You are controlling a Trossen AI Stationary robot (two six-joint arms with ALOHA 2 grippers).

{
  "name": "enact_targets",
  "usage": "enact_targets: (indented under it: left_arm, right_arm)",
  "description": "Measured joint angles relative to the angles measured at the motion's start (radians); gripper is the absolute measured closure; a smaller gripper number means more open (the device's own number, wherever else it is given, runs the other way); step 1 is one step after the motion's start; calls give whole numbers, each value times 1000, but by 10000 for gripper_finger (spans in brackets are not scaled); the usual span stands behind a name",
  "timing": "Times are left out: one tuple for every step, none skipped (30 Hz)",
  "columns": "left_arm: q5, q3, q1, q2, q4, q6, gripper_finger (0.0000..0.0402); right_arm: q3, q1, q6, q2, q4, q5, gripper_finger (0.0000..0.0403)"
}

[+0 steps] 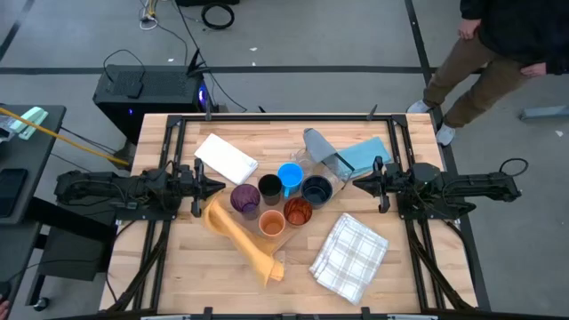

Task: Stack small to large cups/mugs on shelf
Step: Return to Home Position

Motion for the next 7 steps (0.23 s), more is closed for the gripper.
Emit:
enact_targets:
  left_arm:
    - [0, 0, 0, 0, 0, 0, 377]
    - [0, 0, 0, 0, 0, 0, 378]
    - [0, 0, 0, 0, 0, 0, 378]
    - [0, 0, 0, 0, 0, 0, 378]
    - [0, 0, 0, 0, 0, 0, 377]
    - [0, 0, 0, 0, 0, 0, 376]
    - [0, 0, 0, 0, 0, 0, 374]
  right_arm:
    - [0, 0, 0, 0, 0, 0, 373]
    - [0, 0, 0, 0, 0, 0, 373]
    - [0, 0, 0, 0, 0, 0, 373]
    - [0, 0, 0, 0, 0, 0, 373]
    - [0, 0, 0, 0, 0, 0, 373]
    - [0, 0, 0, 0, 0, 0, 373]
    - [0, 0, 0, 0, 0, 0, 373]
